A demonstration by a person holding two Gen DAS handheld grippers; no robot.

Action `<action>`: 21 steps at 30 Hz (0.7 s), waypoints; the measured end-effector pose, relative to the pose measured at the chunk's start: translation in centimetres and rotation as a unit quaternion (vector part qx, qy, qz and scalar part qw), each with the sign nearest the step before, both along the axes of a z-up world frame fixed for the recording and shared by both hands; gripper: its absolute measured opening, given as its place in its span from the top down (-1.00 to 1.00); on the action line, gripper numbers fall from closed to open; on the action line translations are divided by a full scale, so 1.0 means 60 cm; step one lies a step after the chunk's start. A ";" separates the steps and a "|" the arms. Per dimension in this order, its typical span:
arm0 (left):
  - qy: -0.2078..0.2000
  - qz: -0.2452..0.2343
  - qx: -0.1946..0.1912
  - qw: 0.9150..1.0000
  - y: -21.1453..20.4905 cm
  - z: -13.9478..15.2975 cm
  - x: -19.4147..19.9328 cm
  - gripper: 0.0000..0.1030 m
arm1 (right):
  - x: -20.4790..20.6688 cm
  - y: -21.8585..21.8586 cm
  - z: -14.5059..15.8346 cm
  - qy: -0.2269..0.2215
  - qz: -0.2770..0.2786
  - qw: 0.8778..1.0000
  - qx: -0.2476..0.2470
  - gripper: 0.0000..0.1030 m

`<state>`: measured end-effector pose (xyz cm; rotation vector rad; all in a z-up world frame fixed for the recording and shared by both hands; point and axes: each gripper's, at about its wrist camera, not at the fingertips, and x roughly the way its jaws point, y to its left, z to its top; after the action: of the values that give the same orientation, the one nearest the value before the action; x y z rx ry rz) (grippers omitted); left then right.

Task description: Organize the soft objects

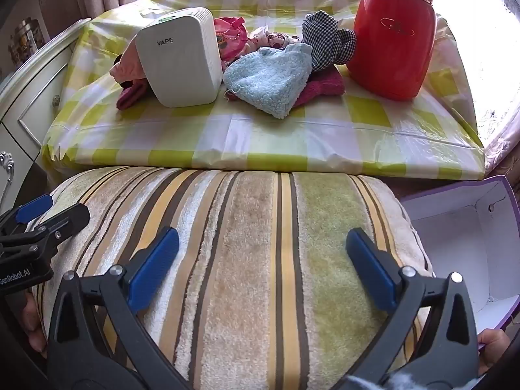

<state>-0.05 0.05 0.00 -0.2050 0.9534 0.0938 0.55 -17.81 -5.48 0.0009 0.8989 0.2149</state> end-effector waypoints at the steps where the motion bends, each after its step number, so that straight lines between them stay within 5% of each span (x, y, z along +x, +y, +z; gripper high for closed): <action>1: 0.001 0.000 0.000 1.000 0.000 0.000 0.000 -1.00 | 0.000 -0.001 0.000 0.000 0.000 1.000 0.000 -1.00; 21: 0.008 0.013 0.012 1.000 0.000 -0.002 0.003 -1.00 | 0.000 0.002 -0.001 0.000 0.000 1.000 -0.008 -1.00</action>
<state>0.14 0.02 -0.12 -0.1947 0.9655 0.1298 0.57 -17.72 -5.52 -0.0135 0.9001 0.2073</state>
